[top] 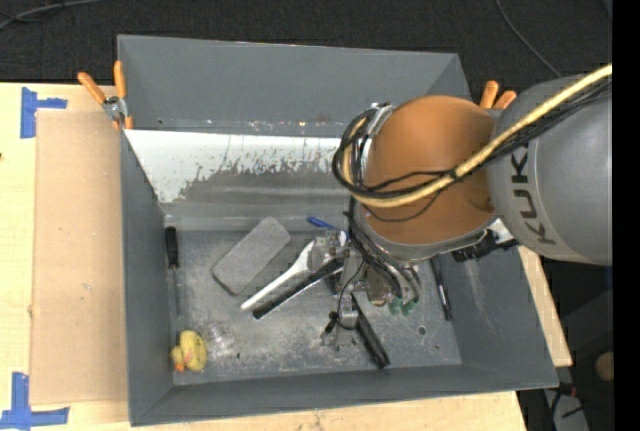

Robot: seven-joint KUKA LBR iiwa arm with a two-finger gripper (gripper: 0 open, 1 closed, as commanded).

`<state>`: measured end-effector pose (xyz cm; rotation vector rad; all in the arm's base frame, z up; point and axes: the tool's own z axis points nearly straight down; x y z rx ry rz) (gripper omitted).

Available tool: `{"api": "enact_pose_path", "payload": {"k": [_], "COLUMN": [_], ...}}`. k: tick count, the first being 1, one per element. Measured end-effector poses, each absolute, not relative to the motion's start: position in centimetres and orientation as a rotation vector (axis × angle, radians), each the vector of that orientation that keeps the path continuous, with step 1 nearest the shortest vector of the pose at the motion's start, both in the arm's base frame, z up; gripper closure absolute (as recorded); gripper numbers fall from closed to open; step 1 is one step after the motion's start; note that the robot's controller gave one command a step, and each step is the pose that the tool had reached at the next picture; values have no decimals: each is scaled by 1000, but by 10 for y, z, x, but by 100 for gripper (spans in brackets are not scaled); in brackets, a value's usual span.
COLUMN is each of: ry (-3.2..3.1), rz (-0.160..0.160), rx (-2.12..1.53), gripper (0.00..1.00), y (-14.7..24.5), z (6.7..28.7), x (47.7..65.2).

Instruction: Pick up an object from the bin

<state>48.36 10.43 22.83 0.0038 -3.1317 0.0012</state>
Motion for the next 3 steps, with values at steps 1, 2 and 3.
{"api": "enact_pose_path", "payload": {"k": [1, 2, 3], "ry": [-3139, -3143, -3124], "rz": [0, -1, -2], "rx": [-4, 91, 338], "gripper": [0, 0, 0], "y": [103, 91, 62], "z": [232, 157, 147], "x": [485, 536, 558]}}
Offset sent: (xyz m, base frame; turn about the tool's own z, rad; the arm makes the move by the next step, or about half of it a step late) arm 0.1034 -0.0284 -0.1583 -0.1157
